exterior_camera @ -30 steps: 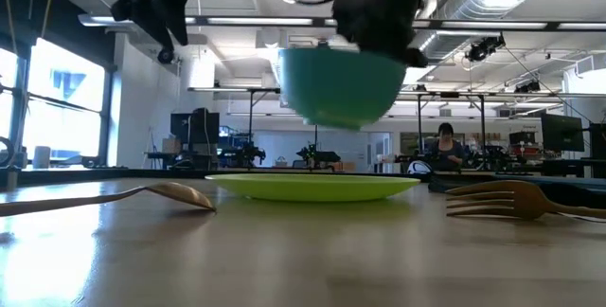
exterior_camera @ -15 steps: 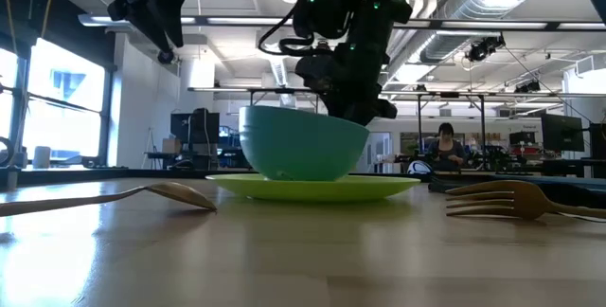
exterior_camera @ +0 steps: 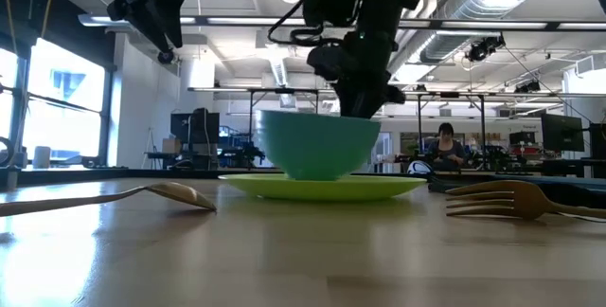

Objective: Set table place
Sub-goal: Put the blue bowl on top of the plate

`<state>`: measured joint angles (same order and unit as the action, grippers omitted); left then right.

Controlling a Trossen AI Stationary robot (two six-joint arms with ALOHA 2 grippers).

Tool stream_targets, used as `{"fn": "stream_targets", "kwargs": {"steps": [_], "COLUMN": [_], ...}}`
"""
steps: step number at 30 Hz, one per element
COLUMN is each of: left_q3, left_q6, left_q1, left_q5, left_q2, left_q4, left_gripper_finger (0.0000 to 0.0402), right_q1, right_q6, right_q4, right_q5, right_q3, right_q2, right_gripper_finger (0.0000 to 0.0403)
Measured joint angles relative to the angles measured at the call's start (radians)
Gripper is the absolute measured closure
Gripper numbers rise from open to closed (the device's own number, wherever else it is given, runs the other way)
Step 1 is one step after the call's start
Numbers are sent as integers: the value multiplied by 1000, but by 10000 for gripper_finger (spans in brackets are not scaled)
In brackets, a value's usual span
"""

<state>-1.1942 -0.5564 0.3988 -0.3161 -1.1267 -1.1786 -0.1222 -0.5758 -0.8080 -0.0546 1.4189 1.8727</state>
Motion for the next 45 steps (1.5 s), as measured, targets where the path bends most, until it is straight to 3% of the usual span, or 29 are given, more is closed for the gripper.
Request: {"fn": "stream_targets", "kwargs": {"steps": [45], "left_q3": [0], "left_q6": [-15], "left_q1": [0], "left_q5": [1], "left_q2": [0], "left_q4": [1], "left_gripper_finger": [218], "right_q1": [8], "right_q6": [-29], "right_q4": [-11], "right_q5": [16], "right_q3": [-28], "right_q2": [-6], "right_gripper_finger": [393]}}
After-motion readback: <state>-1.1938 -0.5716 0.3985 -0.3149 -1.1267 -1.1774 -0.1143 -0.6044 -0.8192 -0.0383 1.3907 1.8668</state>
